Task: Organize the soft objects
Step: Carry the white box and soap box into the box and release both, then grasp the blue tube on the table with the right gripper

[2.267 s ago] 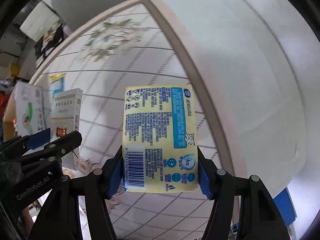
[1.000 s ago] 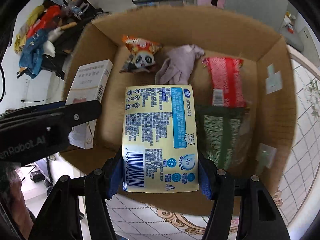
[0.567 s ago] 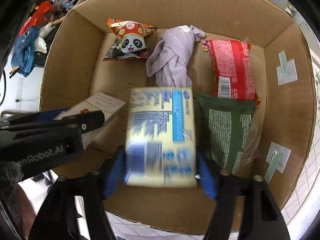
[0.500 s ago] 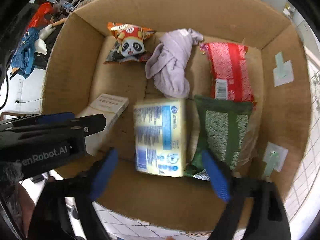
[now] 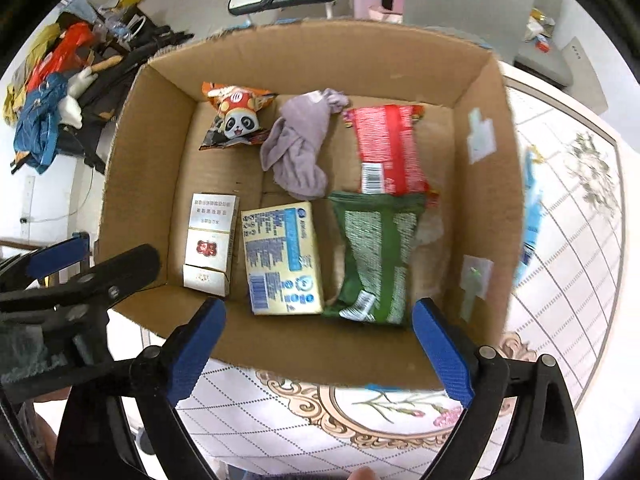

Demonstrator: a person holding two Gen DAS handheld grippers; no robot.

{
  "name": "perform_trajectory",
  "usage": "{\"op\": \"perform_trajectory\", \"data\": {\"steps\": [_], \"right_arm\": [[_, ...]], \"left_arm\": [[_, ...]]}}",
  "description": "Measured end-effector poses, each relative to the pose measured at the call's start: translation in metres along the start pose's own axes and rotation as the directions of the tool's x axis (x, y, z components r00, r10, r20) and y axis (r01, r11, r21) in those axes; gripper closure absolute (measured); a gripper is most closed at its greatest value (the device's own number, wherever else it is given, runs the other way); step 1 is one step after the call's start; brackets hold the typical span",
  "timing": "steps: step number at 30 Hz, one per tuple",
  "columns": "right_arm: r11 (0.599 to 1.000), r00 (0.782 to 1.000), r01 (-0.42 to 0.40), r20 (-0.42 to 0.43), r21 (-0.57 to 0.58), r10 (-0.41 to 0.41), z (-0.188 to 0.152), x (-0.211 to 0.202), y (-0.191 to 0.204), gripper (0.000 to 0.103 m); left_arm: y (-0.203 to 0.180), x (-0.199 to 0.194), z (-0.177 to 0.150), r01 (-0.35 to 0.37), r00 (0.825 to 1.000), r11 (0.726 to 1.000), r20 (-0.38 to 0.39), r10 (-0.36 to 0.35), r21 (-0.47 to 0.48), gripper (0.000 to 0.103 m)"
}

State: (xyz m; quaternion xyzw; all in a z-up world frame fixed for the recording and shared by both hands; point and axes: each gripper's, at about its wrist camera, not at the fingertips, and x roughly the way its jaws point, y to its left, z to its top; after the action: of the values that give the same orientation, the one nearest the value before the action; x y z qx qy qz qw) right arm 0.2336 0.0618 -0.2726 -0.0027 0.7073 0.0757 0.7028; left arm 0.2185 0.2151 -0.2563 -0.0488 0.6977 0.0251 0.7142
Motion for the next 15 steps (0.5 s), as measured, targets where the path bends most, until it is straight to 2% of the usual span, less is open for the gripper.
{"op": "perform_trajectory", "data": {"steps": [8, 15], "right_arm": [[1.0, 0.997, 0.018, 0.071, 0.004, -0.018, -0.032, -0.048, -0.01, 0.005], [0.999, 0.995, -0.029, 0.097, 0.025, 0.027, -0.051, -0.072, -0.027, 0.005]], "left_arm": [[-0.013, -0.04, -0.025, -0.063, 0.992, 0.998, 0.111, 0.062, 0.005, 0.003], [-0.02, -0.061, -0.041, -0.007, 0.99, 1.0, 0.139, 0.007, -0.001, 0.003]]}}
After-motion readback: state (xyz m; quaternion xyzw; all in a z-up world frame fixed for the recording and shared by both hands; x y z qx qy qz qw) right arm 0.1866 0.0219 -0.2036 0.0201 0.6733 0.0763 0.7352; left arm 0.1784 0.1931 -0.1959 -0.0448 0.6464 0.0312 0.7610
